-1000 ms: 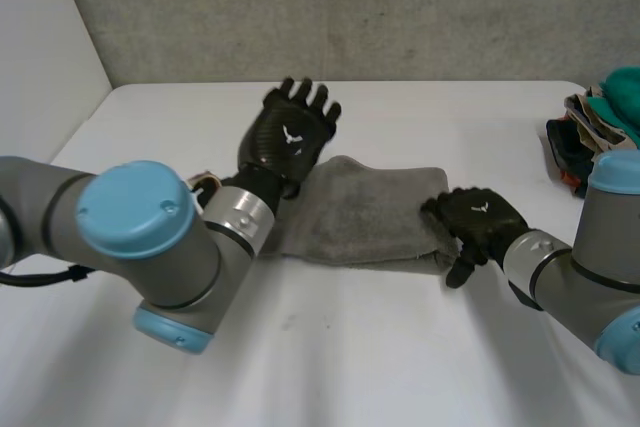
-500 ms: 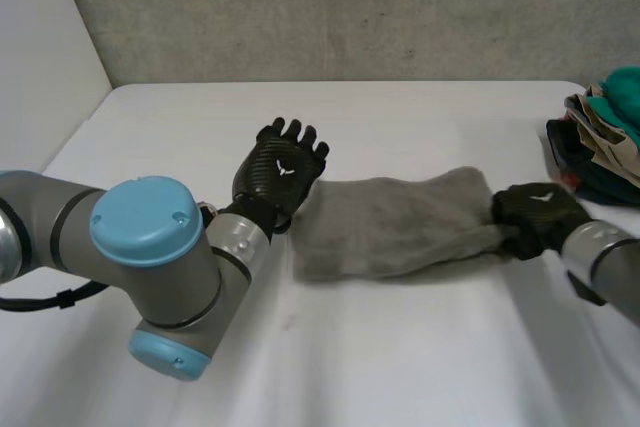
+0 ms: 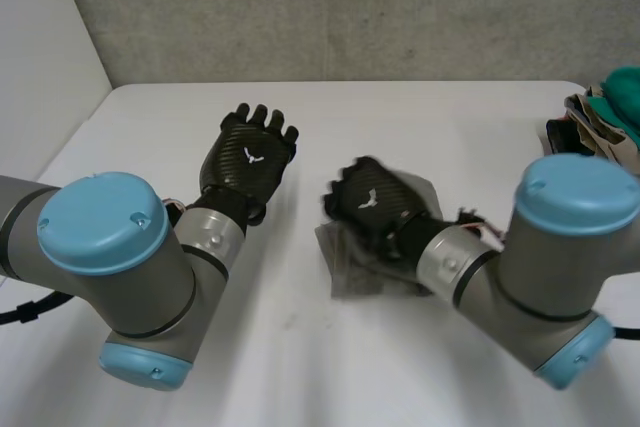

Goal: Fold the laundry.

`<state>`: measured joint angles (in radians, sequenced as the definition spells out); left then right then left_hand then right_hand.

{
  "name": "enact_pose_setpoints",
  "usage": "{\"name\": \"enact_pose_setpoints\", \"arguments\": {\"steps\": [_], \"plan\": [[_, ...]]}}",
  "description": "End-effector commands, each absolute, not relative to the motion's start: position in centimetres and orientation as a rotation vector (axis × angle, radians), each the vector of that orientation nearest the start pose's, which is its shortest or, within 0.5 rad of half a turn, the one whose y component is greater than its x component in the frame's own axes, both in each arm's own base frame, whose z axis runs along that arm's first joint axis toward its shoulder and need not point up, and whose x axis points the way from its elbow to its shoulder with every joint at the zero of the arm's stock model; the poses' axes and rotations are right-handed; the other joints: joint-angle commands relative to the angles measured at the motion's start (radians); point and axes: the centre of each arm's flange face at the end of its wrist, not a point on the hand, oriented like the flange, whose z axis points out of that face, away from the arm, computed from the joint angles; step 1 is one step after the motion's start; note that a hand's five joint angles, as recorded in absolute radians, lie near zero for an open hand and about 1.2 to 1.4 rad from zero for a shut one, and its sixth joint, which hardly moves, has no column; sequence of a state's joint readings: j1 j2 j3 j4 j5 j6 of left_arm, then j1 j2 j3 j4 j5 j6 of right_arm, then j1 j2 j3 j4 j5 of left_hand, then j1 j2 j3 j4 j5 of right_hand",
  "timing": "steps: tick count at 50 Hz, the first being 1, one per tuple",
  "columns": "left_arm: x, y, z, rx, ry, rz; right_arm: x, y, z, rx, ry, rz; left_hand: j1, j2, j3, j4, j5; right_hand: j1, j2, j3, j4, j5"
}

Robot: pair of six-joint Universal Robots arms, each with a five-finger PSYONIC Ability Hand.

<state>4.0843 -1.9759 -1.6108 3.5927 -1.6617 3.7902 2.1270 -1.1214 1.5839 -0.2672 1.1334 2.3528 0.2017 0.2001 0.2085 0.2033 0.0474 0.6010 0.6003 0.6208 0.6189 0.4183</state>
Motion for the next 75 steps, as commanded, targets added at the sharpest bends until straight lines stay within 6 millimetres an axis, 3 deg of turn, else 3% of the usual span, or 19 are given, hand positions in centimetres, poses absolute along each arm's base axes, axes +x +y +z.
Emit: {"name": "enact_pose_setpoints", "arguments": {"steps": [1, 2, 6, 10, 14, 17, 23, 31, 37, 40, 45, 48, 52, 55, 58, 61, 67, 71, 75], "plan": [[-32.8, -23.7, 20.8, 1.171, 1.79, -2.22, 32.7, -22.8, 18.2, -1.504, 1.636, -1.85, 0.018, 0.019, 0.011, 0.016, -0.003, -0.426, -0.426, -0.446, -0.444, -0.418], [-33.0, -23.8, 21.0, 1.164, 1.789, -2.232, 31.3, -24.2, 19.6, -1.345, 1.718, -1.868, 0.018, 0.019, 0.011, 0.016, -0.003, -0.426, -0.426, -0.446, -0.444, -0.418], [-34.3, -23.3, 22.4, 1.137, 1.797, -2.334, 28.5, -26.1, 22.3, -0.94, 1.828, -1.835, 0.021, 0.022, 0.014, 0.019, 0.0, -0.426, -0.426, -0.446, -0.444, -0.418], [-36.7, -22.4, 23.4, 1.13, 1.834, -2.456, 26.5, -27.1, 23.4, -0.692, 1.905, -1.753, 0.024, 0.025, 0.017, 0.022, 0.003, -0.426, -0.426, -0.446, -0.444, -0.418], [-38.9, -21.8, 22.6, 1.163, 1.892, -2.503, 24.8, -27.9, 22.7, -0.613, 2.032, -1.663, 0.021, 0.022, 0.014, 0.019, 0.0, -0.426, -0.426, -0.446, -0.444, -0.418], [-40.0, -21.5, 21.7, 1.202, 1.935, -2.483, 24.7, -28.1, 22.2, -0.607, 2.078, -1.611, 0.021, 0.022, 0.014, 0.019, 0.0, -0.426, -0.426, -0.446, -0.444, -0.418], [-41.5, -22.1, 18.5, 1.299, 2.049, -2.325, 25.2, -29.3, 18.8, -0.597, 2.204, -1.428, 0.021, 0.022, 0.014, 0.019, 0.0, -0.426, -0.426, -0.446, -0.444, -0.418], [-40.8, -22.0, 15.1, 1.345, 2.264, -2.091, 25.4, -30.4, 14.8, -0.624, 2.301, -1.304, 0.012, 0.013, 0.005, 0.01, -0.008, -0.426, -0.426, -0.446, -0.444, -0.418], [-39.9, -21.3, 12.9, 1.411, 2.351, -1.89, 25.0, -30.7, 12.8, -0.813, 2.38, -1.32, 0.015, 0.016, 0.008, 0.013, -0.005, -0.426, -0.426, -0.446, -0.444, -0.418], [-39.7, -21.2, 12.8, 1.417, 2.361, -1.865, 24.9, -30.9, 12.5, -0.895, 2.411, -1.358, 0.015, 0.016, 0.008, 0.013, -0.005, -0.426, -0.426, -0.446, -0.444, -0.418], [-39.7, -21.5, 14.1, 1.396, 2.345, -1.906, 25.5, -30.2, 14.2, -1.01, 2.385, -1.464, 0.015, 0.016, 0.008, 0.013, -0.005, -0.426, -0.426, -0.446, -0.444, -0.418], [-39.7, -21.6, 16.0, 1.369, 2.321, -1.973, 25.6, -29.9, 15.6, -1.01, 2.354, -1.52, 0.015, 0.016, 0.008, 0.013, -0.005, -0.426, -0.426, -0.446, -0.444, -0.418], [-38.6, -22.7, 20.3, 1.267, 2.269, -2.104, 25.5, -28.9, 17.6, -1.02, 2.277, -1.639, 0.015, 0.016, 0.008, 0.013, -0.005, -0.426, -0.426, -0.446, -0.444, -0.418], [-38.2, -22.8, 21.3, 1.248, 2.257, -2.128, 25.5, -27.4, 19.3, -1.029, 2.187, -1.755, 0.012, 0.013, 0.005, 0.01, -0.008, -0.426, -0.426, -0.446, -0.444, -0.418], [-37.4, -22.7, 22.5, 1.231, 2.245, -2.152, 25.7, -26.3, 19.6, -1.037, 2.129, -1.811, 0.012, 0.013, 0.005, 0.01, -0.008, -0.426, -0.426, -0.446, -0.444, -0.418], [-36.5, -22.0, 24.3, 1.276, 2.232, -2.206, 25.8, -24.8, 18.0, -1.053, 2.116, -1.791, 0.012, 0.013, 0.005, 0.01, -0.008, -0.426, -0.426, -0.446, -0.444, -0.418], [-35.3, -20.5, 25.6, 1.514, 2.259, -2.278, 26.7, -21.7, 15.4, -1.1, 2.092, -1.704, 0.012, 0.013, 0.005, 0.01, -0.008, -0.426, -0.426, -0.446, -0.444, -0.418], [-34.9, -20.2, 26.0, 1.558, 2.297, -2.304, 27.5, -21.4, 12.9, -1.128, 2.081, -1.672, 0.021, 0.022, 0.014, 0.019, 0.0, -0.426, -0.426, -0.446, -0.444, -0.418], [-34.5, -20.6, 25.9, 1.502, 2.363, -2.299, 27.7, -22.2, 11.8, -1.133, 2.067, -1.714, 0.024, 0.025, 0.017, 0.022, 0.003, -0.426, -0.426, -0.446, -0.444, -0.418]]}}
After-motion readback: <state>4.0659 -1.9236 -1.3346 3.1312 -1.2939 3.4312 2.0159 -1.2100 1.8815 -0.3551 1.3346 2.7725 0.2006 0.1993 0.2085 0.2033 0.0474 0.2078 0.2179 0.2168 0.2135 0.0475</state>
